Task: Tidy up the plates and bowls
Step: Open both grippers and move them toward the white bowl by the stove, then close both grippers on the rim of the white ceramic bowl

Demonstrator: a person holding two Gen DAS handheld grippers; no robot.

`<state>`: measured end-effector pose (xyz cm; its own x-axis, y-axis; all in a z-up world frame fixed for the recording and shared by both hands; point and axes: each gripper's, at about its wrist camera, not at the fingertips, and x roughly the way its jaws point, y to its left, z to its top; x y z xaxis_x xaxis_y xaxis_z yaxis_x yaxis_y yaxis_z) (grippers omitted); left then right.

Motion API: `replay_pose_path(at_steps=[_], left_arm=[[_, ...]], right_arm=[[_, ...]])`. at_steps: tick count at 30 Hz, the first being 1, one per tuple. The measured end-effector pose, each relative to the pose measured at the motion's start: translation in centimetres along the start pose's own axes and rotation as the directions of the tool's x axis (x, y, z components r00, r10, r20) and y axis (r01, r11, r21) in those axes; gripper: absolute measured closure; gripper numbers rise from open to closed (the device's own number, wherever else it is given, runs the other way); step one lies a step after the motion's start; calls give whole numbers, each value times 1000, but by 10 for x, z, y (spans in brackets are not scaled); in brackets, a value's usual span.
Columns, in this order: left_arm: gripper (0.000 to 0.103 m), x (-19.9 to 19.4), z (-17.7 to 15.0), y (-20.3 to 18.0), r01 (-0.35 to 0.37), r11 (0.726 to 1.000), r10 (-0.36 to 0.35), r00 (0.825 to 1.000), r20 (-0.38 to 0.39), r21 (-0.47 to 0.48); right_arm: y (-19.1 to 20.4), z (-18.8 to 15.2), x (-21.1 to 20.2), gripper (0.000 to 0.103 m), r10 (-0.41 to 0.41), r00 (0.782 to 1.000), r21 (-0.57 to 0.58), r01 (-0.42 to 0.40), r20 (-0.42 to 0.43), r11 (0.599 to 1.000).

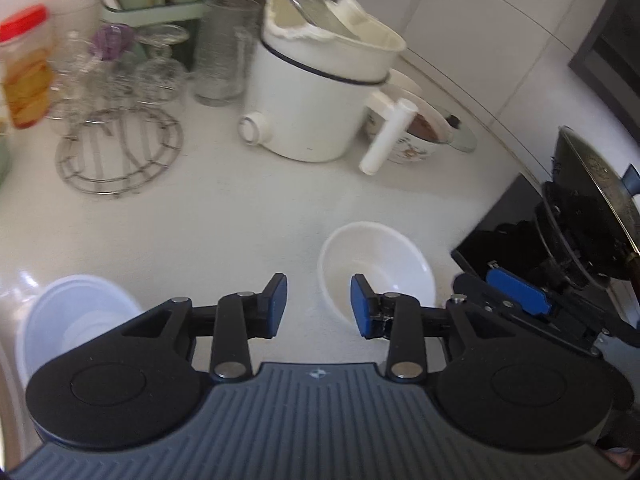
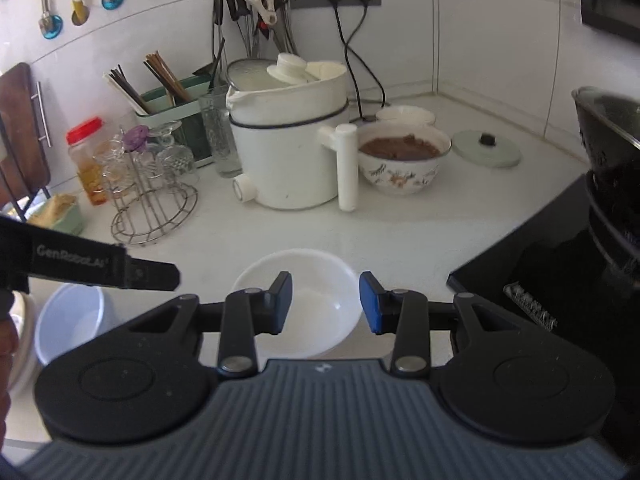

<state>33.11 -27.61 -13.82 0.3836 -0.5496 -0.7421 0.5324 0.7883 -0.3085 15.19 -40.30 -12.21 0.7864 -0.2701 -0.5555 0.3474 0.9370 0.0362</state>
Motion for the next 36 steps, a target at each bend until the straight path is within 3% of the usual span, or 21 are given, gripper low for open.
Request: replay_pose_path(at_steps=[6,17,19,21,24,30,36], left_arm=[[62,35,3,0,49,999,-50,998,-36,-16],[63,74,-2,9,48,997,-55,991,-120,-61],[64,77,-3,10,43,997,-50,991,-124,-64],[77,77,-4,11,56,997,-63,990,-123,-62],[86,79,-5,9,52,998,-57,990,-131,-48],[87,80,-5,9,49,996,-59,990,-128,-76],[87,70,-4,17,47,989,-65,989,-131,-137]], right_arm=[[-8,-2,25,64,-35,999,8,36,-32,999],[-11,-10,57,66,-24,993,57,31,-117,998],[-11,-11,60,66,-25,992,65,33,-125,997],[-11,-12,63,66,-19,990,75,30,-137,997],[-11,-15,69,71,-13,987,84,27,-159,996],[-13,-15,75,78,-11,983,98,29,-182,995],[-15,-10,73,79,34,980,139,-6,-197,990]])
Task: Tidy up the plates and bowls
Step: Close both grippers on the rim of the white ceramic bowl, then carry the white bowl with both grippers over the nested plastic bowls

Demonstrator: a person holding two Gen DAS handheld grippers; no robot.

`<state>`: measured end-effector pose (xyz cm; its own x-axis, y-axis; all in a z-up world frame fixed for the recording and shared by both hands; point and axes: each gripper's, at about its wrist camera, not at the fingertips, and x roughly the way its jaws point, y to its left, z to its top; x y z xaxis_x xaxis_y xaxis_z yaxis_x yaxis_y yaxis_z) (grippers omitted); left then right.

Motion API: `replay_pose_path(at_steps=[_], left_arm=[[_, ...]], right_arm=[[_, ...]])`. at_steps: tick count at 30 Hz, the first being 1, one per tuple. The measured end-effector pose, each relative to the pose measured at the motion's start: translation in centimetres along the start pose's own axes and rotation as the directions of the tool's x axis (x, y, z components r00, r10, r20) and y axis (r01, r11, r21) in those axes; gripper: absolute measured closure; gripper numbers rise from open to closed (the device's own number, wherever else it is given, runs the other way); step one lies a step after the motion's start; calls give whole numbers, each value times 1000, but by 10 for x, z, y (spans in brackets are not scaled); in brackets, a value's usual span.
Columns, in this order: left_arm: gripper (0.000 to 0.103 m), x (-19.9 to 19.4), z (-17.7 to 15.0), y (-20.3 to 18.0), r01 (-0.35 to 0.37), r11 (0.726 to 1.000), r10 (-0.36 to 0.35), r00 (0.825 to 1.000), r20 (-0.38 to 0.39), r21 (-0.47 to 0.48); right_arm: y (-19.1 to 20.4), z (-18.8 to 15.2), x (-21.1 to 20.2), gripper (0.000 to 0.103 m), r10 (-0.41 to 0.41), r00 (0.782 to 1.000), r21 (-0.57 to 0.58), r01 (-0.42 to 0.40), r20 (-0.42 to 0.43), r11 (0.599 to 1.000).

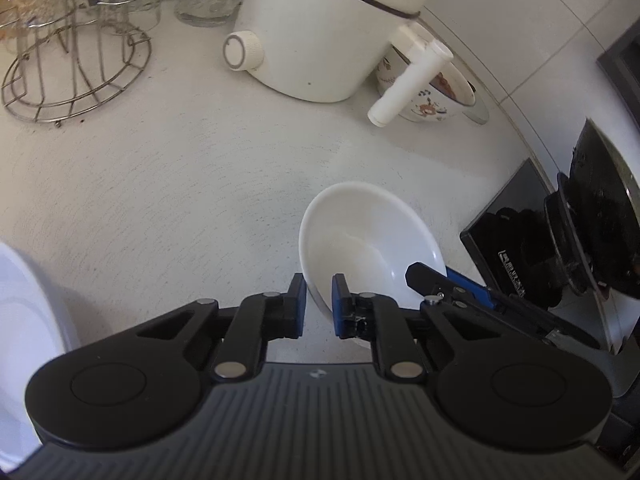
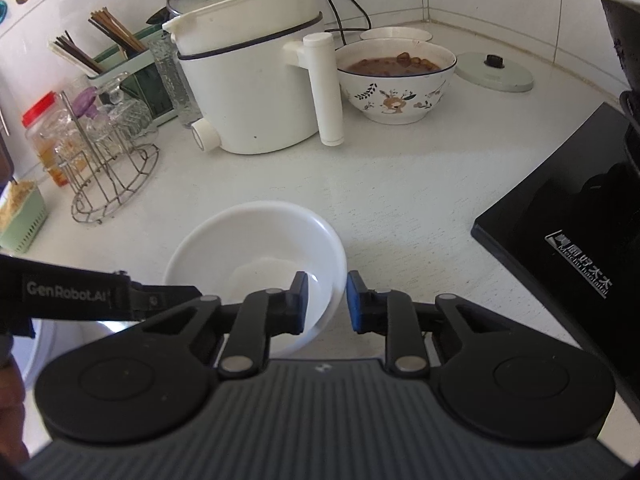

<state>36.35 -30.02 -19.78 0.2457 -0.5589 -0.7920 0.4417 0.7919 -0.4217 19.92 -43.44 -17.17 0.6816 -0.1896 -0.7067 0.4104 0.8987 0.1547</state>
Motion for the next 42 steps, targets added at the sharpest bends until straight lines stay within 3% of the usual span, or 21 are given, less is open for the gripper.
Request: replay_pose_path(at_steps=[12,22,27,30,42], left_arm=[[87,-59,-3,25,-6,994,12,999,53,-111],[87,-123,-9,32,-15,989,34,991,131,-144],[86,-143,-14,48,38,976,-5,988,151,-215],[86,-154,-19,56,62,965,-16,983,183,-254],[86,-205,-23,80,40,949,54,956,289,-313]], right_arm=[[32,12,-32,79,109,994,-14,-109,23,994],[62,17,-74,79,196,977,-40,-194,80,980],[72,23,-89,79,244,965,-50,-240,92,969],[81,25,-94,79,265,960,-67,-260,91,963],[121,37,-100,79,365,929,-126,-356,62,926]])
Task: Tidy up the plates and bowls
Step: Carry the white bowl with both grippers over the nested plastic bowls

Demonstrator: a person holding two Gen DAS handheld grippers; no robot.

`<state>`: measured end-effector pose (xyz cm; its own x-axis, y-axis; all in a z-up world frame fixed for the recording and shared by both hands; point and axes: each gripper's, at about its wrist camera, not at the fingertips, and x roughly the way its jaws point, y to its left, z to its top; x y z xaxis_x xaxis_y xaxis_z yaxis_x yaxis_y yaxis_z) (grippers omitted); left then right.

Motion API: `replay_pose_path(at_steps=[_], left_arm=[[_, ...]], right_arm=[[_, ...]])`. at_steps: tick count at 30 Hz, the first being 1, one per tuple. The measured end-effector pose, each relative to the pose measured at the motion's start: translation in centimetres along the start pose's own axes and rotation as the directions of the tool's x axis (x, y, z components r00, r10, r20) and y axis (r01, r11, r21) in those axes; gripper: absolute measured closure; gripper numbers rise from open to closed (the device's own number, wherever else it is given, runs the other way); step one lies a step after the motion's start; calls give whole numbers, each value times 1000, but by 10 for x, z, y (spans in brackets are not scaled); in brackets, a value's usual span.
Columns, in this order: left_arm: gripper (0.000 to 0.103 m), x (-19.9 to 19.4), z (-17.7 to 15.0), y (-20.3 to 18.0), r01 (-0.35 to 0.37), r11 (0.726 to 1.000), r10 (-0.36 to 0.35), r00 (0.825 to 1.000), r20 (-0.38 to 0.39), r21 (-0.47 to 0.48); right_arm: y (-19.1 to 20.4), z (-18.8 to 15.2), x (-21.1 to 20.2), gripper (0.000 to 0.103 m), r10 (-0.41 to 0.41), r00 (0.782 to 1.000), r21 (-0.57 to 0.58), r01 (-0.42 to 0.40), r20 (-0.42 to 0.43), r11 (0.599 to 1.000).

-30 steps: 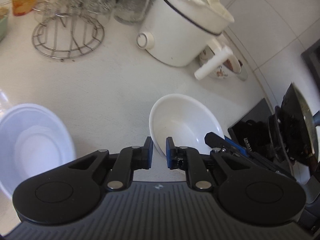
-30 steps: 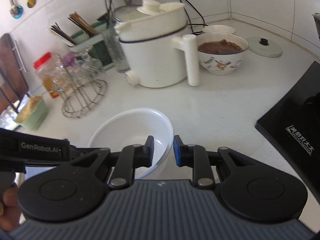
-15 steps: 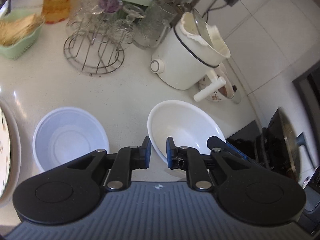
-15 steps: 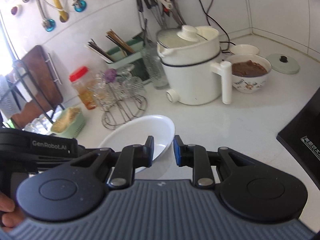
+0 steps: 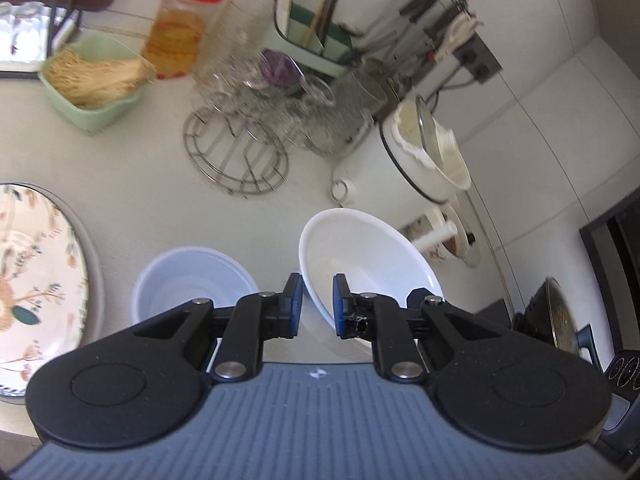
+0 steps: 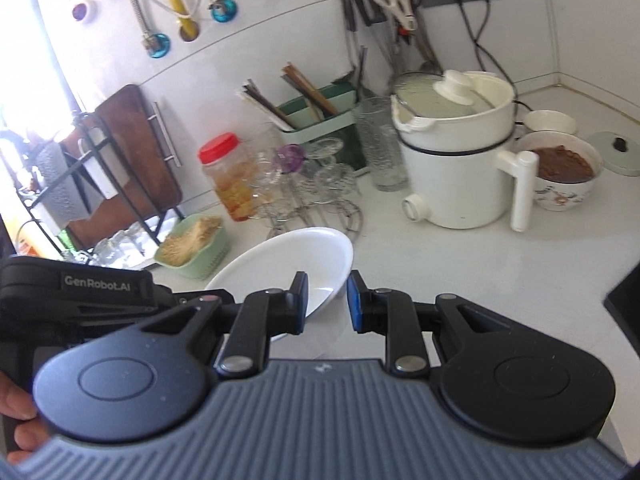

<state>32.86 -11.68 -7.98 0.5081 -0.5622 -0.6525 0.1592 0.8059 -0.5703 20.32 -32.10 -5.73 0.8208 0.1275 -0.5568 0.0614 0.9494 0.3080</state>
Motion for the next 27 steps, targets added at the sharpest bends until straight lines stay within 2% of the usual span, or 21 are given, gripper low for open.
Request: replay_pose_path(at_steps=[7,17,23,25,27], left_arm=[[86,-25,6,20,-36,999,38,996,76,-34],[86,-21,-9,58,-113,986,125,988,94,-125],[86,-4,-24,72,-172,973,186,979,82,-154],[86,-1,-29,80,-182,964,202,975,90,-196],[86,4,-33,80,-221,959,239,967,85,-178]], right_arm=[[24,3,14,79,60,997,-40,-62,-39,997],[45,-13,49,79,94,985,-136,-114,-148,984],[45,-28,72,78,89,968,-199,-138,-236,970],[44,-33,80,78,98,959,-210,-157,-268,965],[43,-38,85,78,103,947,-222,-176,-304,959]])
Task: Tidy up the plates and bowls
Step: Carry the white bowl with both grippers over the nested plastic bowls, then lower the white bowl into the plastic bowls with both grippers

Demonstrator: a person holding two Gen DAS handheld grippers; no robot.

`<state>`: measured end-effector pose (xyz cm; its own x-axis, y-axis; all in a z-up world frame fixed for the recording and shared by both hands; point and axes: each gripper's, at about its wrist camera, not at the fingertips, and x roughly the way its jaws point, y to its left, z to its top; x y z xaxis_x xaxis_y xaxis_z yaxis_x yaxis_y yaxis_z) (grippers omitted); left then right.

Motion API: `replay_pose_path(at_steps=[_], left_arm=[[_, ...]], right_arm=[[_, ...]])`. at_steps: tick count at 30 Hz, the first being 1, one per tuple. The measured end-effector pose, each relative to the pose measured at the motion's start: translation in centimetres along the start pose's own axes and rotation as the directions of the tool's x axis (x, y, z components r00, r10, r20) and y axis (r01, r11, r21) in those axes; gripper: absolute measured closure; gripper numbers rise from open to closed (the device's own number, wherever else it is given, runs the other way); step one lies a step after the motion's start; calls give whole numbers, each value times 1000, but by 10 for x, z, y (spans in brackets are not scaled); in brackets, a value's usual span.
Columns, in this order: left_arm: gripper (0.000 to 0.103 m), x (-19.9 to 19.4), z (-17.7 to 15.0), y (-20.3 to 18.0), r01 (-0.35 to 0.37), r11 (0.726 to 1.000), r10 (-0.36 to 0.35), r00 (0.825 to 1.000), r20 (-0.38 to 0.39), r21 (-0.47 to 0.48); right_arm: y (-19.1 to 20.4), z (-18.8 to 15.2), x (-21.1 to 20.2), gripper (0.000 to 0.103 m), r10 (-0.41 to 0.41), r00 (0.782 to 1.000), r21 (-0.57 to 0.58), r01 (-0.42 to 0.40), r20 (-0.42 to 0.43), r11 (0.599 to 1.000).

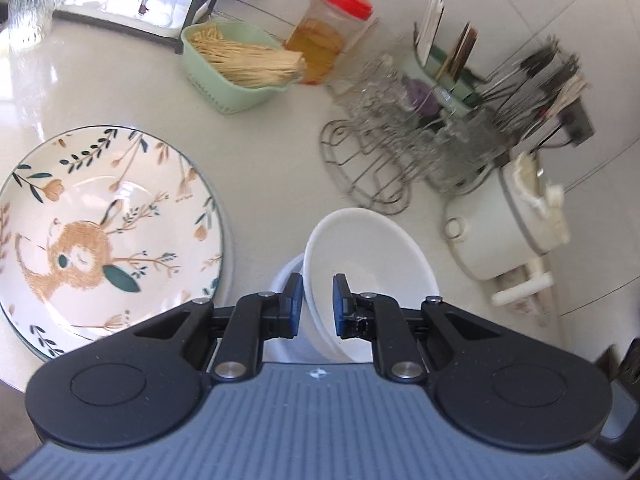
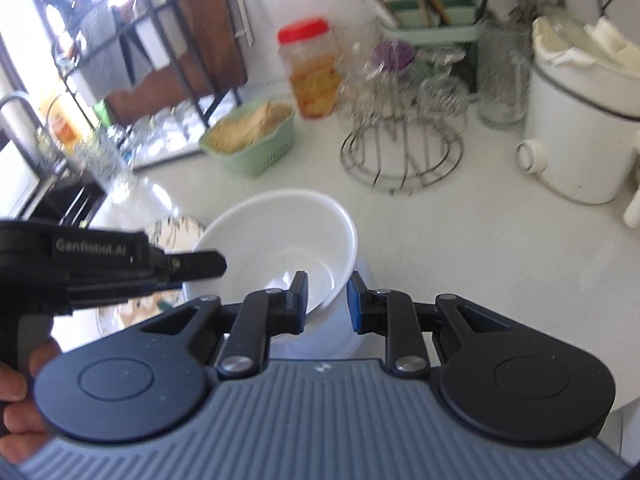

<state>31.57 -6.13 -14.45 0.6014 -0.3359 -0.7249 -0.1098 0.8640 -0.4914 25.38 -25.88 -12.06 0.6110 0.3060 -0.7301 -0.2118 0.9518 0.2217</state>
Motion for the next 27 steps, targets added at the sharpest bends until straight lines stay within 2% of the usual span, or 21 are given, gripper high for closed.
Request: replay_pose_path(at_steps=[7,14,15,16,17,20,27], left_arm=[[86,13,-13,4,-17,1000,16,1000,-19,-27],[86,8,-18,-3,-30,999,31,999,26,-31],[86,8,-18,-3,-33,999,34,999,28,-41],[86,7,-19,-2,-38,998,40,999,27,-51],[83,6,-20,0,-46,997,48,999,25,-62],[69,6,-22,3,-60,994,62,998,21,-88],[68,14,-36,6,-69,993,68,998,-16,-95]], right_arm=[[-6,-9,7,77,3,999,-40,-5,-40,999],[-10,-2,12,77,2,998,-68,-6,-67,998],[-11,0,11,75,-5,998,-71,1,-63,997],[-13,1,9,65,-8,999,-71,4,-54,997],[-15,2,8,62,-6,999,-67,3,-43,998],[-24,3,9,62,-1,999,-56,-1,-36,998],[-41,3,23,63,23,998,28,-21,-64,999]])
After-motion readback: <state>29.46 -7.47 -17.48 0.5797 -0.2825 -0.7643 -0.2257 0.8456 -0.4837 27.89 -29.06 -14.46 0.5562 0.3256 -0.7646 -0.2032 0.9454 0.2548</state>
